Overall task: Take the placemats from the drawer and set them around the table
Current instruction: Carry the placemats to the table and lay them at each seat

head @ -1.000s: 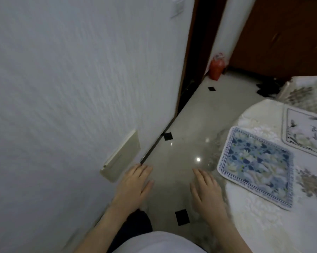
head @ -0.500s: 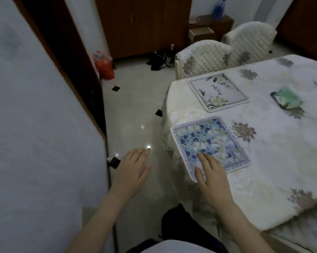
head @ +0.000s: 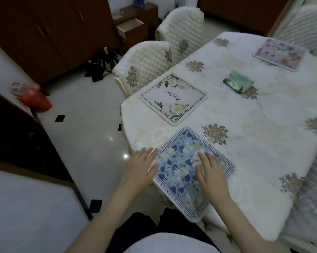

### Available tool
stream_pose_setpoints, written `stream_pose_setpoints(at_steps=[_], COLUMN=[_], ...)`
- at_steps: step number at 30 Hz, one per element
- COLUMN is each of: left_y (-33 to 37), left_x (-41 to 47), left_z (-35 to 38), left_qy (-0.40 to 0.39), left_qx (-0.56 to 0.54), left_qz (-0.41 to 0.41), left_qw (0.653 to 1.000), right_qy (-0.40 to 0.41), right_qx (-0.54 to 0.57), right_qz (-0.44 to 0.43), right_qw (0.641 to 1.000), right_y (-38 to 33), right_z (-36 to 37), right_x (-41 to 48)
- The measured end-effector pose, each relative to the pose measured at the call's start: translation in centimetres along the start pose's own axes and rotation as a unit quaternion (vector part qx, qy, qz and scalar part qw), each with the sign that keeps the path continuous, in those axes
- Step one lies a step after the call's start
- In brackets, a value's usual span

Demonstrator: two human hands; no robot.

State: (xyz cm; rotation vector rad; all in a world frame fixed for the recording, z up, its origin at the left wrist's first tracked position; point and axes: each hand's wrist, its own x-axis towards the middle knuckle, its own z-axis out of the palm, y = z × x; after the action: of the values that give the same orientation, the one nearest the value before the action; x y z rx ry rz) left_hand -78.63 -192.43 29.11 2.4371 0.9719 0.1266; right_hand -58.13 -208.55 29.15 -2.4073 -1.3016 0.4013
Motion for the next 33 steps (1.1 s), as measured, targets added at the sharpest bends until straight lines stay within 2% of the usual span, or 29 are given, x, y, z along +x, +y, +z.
stream_pose_setpoints(at_steps=[6, 9, 13, 18, 21, 25, 29, 33], left_y=[-0.9, -2.2, -3.7, -5.7, -5.8, -5.0, -4.9, -4.7], left_x=[8.5, 11.9, 14.4, 15.5, 15.3, 15.4, 16.0, 17.3], left_z=[-1.0, 0.1, 2.5, 4.8, 5.0, 4.8, 4.9, 4.0], left_qy=[-0.036, -0.082, -0.152, -0.238, -0.248, -0.271, -0.286, -0.334], left_qx=[-0.008, 0.003, 0.050, 0.102, 0.103, 0.002, -0.108, -0.201], left_qz=[0.127, 0.173, 0.211, 0.198, 0.193, 0.145, 0.086, 0.039], left_qw=[0.991, 0.982, 0.964, 0.945, 0.944, 0.952, 0.948, 0.920], right_qy=[0.118, 0.114, 0.061, 0.023, 0.029, 0.036, 0.113, 0.161], right_qx=[-0.015, -0.044, -0.049, -0.043, -0.043, 0.056, 0.220, 0.269], right_qz=[0.104, 0.184, 0.316, 0.424, 0.469, 0.517, 0.531, 0.523], right_qw=[0.987, 0.975, 0.946, 0.905, 0.882, 0.853, 0.811, 0.792], right_y=[-0.2, -0.2, 0.0, -0.2, -0.7, -0.7, -0.7, -0.3], right_z=[0.1, 2.3, 6.0, 9.6, 10.6, 10.2, 8.6, 7.4], right_x=[1.4, 0.8, -0.7, -2.0, -2.3, -1.8, -2.0, -2.7])
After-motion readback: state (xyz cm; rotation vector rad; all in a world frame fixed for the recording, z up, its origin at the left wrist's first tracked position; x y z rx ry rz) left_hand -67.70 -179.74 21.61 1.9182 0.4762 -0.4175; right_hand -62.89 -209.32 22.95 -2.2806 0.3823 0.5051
